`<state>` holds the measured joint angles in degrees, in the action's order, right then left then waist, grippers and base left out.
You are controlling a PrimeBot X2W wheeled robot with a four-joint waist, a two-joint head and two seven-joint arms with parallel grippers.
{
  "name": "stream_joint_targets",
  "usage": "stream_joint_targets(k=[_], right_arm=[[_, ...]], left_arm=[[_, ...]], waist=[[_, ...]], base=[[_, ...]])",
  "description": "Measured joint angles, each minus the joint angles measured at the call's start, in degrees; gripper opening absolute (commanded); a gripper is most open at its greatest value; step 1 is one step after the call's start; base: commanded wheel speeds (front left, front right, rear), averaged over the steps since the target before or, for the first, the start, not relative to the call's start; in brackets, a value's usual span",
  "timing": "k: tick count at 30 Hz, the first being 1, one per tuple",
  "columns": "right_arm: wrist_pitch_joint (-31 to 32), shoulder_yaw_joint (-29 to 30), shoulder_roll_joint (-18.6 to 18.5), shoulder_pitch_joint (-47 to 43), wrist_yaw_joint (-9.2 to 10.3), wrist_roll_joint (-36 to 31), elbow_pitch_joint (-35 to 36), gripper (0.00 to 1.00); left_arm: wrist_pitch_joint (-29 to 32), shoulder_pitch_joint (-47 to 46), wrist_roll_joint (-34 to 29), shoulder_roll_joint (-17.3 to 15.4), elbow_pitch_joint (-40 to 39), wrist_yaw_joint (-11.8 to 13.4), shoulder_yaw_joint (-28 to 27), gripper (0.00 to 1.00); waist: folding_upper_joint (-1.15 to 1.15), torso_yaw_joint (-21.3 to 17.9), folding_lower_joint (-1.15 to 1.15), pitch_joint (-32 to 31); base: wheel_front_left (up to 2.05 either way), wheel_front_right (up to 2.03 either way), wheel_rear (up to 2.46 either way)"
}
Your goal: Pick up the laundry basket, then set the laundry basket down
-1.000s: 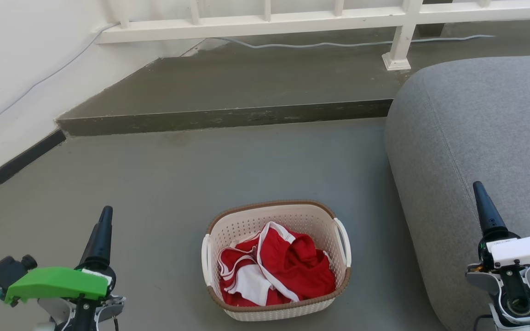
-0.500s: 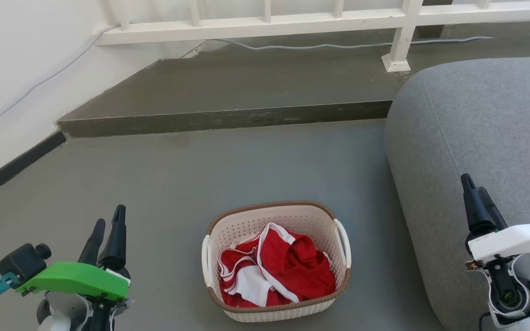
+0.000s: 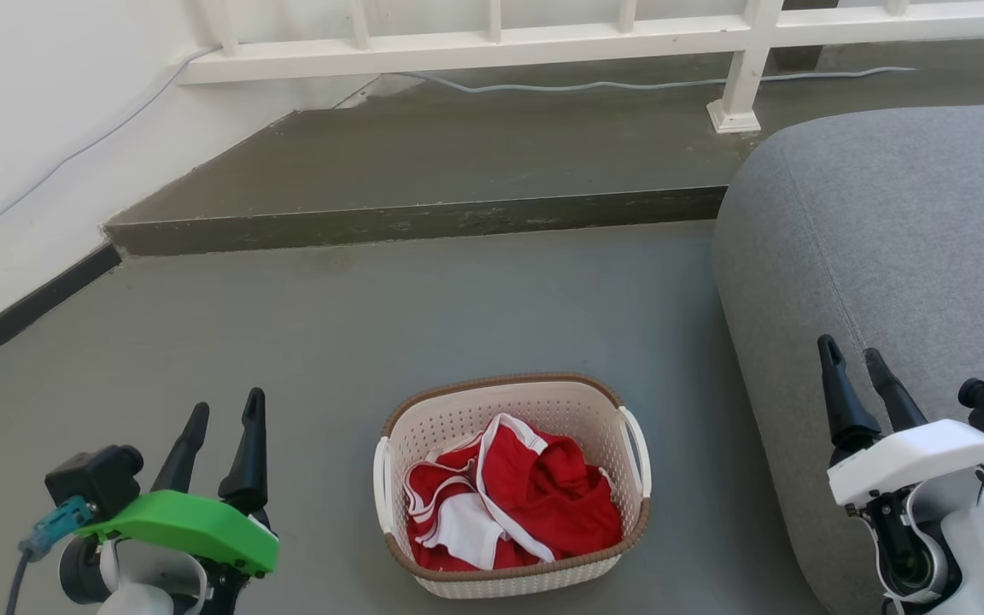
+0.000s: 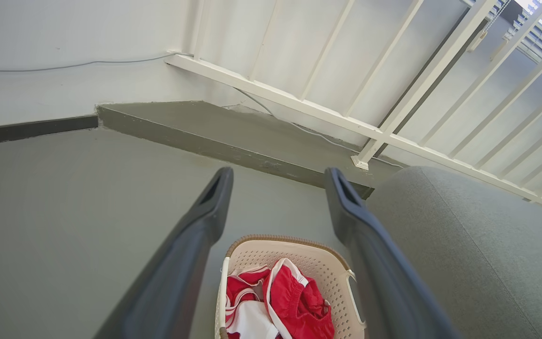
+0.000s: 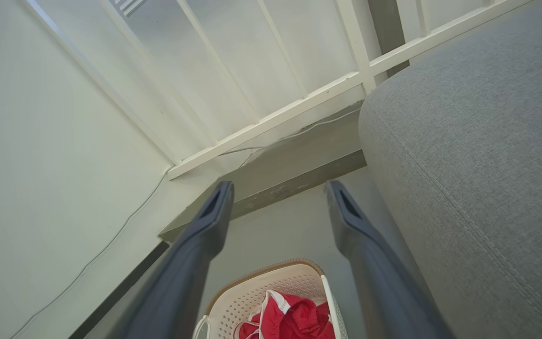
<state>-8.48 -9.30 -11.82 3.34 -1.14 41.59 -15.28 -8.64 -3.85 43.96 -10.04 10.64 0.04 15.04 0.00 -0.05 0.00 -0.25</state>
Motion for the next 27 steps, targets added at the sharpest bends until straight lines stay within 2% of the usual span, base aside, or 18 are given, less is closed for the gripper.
stream_joint_targets(k=[27], right_arm=[[-5.2,-4.8,-1.0,1.2,2.33,-19.8,-0.8,1.00]], left_arm=[[-5.3,0.0,-19.1,0.0,-0.1,4.4,4.0,1.00]], waist=[[0.00,-0.5,0.00,0.2]], base=[[0.00,0.00,0.00]])
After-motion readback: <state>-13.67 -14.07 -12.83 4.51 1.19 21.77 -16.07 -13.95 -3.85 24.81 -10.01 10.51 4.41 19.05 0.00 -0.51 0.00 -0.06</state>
